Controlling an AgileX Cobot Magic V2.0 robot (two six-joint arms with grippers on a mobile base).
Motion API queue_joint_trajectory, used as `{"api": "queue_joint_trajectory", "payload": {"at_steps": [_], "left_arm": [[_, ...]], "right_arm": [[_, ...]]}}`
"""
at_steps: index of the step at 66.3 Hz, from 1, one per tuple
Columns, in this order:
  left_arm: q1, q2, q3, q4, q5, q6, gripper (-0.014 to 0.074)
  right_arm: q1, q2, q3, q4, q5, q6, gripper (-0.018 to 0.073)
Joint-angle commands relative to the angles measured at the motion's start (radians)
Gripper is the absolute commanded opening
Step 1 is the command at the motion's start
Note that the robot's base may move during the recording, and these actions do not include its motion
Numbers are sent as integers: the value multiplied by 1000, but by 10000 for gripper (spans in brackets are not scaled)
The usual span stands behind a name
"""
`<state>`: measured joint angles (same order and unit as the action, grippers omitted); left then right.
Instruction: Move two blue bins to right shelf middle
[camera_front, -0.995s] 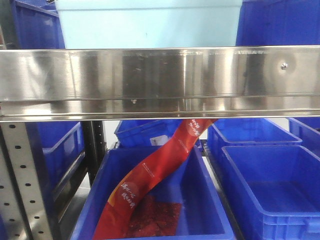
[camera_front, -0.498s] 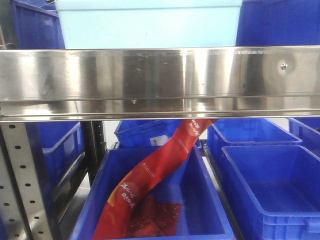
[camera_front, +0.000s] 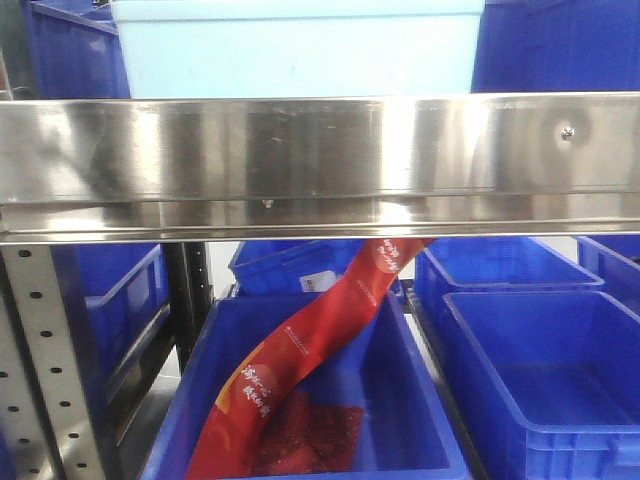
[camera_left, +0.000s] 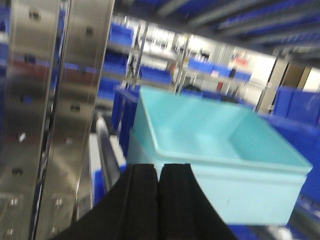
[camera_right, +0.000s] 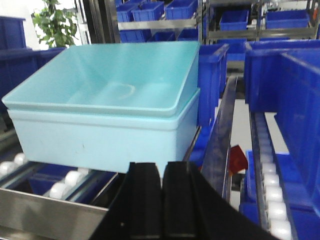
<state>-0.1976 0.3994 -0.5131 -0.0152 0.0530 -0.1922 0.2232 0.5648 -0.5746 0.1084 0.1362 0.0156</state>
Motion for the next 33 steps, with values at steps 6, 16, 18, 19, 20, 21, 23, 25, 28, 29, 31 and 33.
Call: {"api": "queue_joint_trajectory", "payload": {"at_steps": [6,16,18,19,20,21,23,25,28,29,31,33], "left_arm": [[5,-74,3,2,-16,-2,-111],[5,-88,3,2,-16,-2,-111],[5,-88,3,2,-16,-2,-111],[5,-88,3,2,-16,-2,-111],[5,-88,3,2,-16,-2,-111],[5,-88,3,2,-16,-2,-111],[5,-88,3,2,-16,-2,-111],[5,-88,3,2,-16,-2,-111],[5,-88,3,2,-16,-2,-111],[5,-88,3,2,-16,-2,-111],[5,-88,3,2,-16,-2,-111],[5,-88,3,2,-16,-2,-111]], "right_arm": [[0,-61,1,-9,-3,-7,-165],[0,-65,1,-9,-3,-7,-165],[0,-66,1,-9,-5,-7,-165],[0,-66,1,-9,-5,-7,-165],[0,-66,1,-9,-5,-7,-165],[0,-66,1,-9,-5,-7,-165],[0,-66,1,-9,-5,-7,-165],[0,-66,1,-9,-5,-7,-165],[0,-66,3,-9,-8,-7,-165],[0,-68,2,-9,-8,-7,-165],[0,-68,2,-9,-13,-7,-165],[-3,-72,6,-9,-13,-7,-165]]}}
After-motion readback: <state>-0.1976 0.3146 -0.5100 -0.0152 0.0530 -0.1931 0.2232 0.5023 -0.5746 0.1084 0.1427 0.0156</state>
